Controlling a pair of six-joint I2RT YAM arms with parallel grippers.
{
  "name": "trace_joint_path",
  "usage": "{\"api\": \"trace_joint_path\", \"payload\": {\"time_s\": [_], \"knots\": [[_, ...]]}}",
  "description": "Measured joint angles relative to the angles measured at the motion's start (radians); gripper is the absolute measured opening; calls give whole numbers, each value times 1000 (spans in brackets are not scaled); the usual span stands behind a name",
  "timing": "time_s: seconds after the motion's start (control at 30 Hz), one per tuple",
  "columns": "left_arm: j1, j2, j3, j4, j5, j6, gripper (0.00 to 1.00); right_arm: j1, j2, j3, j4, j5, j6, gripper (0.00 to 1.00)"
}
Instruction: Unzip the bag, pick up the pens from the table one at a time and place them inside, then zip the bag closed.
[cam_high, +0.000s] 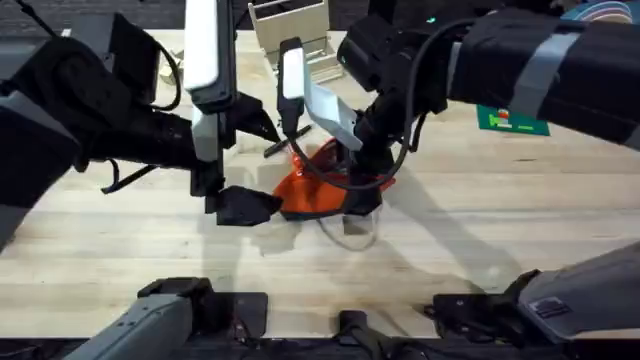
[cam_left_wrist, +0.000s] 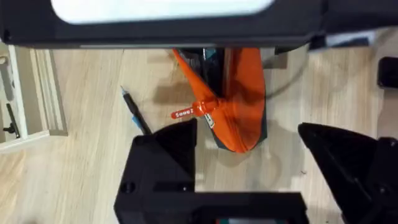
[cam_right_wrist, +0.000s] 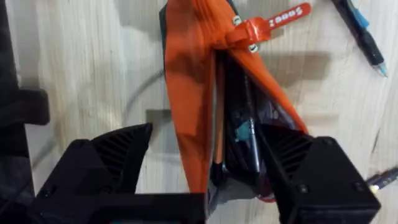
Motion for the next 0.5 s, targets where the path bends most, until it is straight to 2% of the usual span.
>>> {"api": "trace_joint_path", "payload": {"time_s": [0.17,0.5], "knots": [[0,0,0,0,0,0,995,0,-33,0,0,4,7,997],[0,0,0,0,0,0,995,0,-217,0,-1,55,7,997]]}}
